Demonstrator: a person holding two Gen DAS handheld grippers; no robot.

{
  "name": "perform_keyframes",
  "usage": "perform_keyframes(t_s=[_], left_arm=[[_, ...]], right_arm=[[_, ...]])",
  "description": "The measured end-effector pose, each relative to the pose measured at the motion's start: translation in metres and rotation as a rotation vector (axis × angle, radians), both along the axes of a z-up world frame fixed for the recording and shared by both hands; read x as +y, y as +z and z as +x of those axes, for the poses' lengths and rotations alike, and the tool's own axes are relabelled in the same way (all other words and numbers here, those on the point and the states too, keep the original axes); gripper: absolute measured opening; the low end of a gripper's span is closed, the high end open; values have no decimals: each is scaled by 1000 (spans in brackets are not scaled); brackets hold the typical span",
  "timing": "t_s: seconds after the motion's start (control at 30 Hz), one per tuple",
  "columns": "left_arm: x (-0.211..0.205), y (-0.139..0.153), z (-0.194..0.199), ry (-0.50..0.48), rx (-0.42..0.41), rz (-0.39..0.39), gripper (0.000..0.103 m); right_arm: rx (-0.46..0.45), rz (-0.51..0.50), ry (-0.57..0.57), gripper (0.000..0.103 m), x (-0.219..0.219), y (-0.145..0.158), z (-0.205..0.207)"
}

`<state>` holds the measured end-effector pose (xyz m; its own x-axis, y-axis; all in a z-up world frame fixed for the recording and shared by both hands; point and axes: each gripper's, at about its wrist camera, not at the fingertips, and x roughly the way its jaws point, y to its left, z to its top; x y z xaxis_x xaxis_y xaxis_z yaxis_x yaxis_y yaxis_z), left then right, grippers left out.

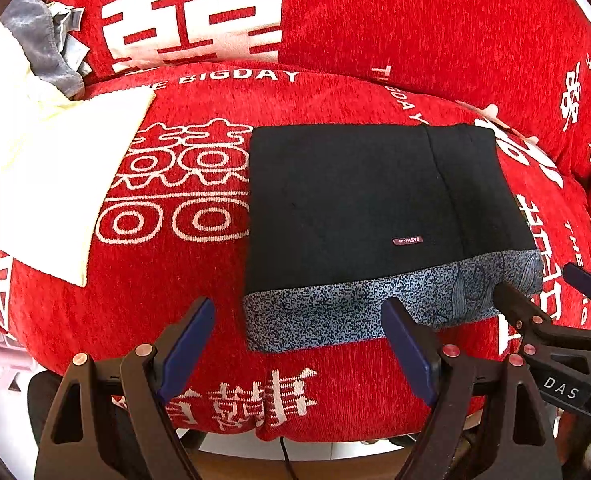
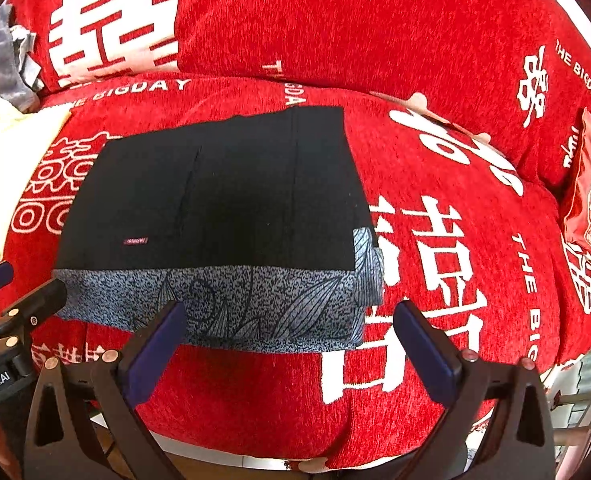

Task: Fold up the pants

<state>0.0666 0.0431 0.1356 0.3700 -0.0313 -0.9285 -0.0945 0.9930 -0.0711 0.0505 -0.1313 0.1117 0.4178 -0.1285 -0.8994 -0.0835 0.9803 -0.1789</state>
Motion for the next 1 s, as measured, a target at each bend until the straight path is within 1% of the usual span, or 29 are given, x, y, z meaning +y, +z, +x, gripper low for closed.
perform_keyframes(t_s=[1.0], left_arm=[[-3, -10, 0, -11, 19, -1, 86]], right_arm=[[8, -11, 21, 103, 5, -4, 1]])
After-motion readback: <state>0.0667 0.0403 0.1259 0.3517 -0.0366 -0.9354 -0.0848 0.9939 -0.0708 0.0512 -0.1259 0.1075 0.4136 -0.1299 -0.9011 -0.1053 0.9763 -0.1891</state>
